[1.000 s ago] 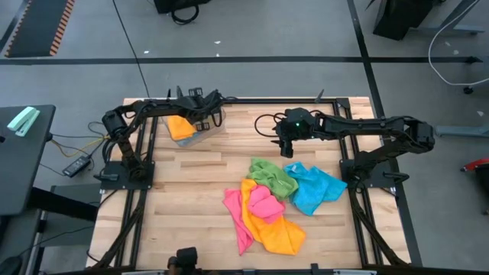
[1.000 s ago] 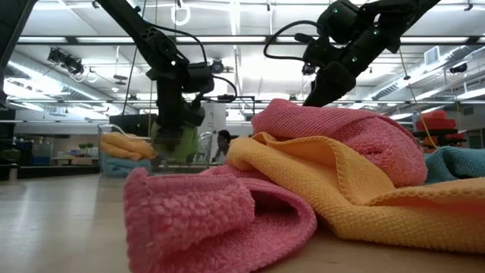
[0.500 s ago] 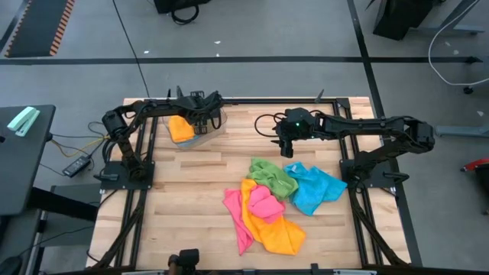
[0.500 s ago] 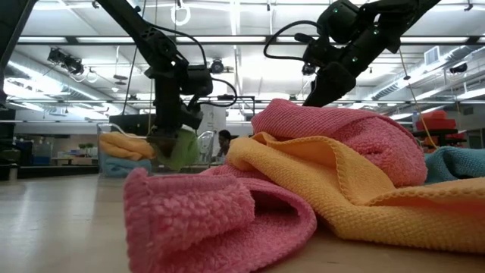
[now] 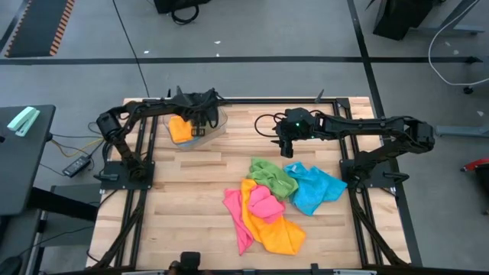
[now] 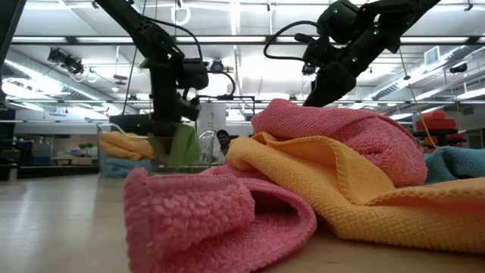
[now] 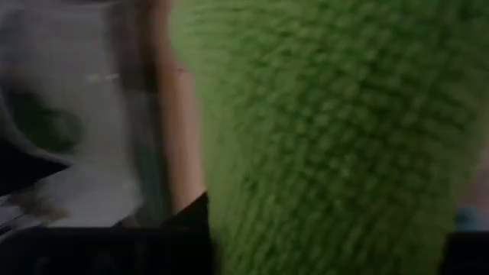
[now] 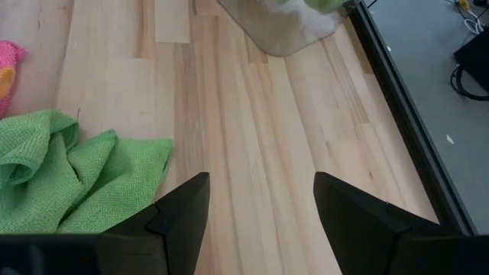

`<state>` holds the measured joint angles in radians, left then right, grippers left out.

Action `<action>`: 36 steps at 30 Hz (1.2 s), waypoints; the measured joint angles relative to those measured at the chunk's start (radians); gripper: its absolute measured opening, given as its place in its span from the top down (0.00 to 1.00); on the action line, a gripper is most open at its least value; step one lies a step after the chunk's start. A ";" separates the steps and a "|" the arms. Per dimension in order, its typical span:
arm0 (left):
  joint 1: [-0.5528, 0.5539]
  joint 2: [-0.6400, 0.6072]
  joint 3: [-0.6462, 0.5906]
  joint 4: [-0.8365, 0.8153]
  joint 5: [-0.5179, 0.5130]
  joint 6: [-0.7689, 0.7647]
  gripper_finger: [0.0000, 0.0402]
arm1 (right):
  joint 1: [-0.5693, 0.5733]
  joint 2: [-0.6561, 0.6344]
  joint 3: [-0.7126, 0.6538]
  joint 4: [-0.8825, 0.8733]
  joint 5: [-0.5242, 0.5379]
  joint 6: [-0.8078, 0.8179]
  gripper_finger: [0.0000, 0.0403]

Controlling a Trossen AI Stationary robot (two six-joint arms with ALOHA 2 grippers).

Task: Fold microfiber towels
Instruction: Put the left green microfiber towel into the transparent bin

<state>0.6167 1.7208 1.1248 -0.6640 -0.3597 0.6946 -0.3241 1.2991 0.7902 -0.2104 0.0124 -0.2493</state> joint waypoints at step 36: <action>0.256 0.009 0.055 -0.049 0.844 -0.558 0.90 | 0.000 0.000 0.000 0.036 -0.046 -0.001 0.40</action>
<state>0.8725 1.7296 1.1797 -0.7135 0.4847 0.1370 -0.3241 1.2991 0.7902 -0.1743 -0.0334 -0.2501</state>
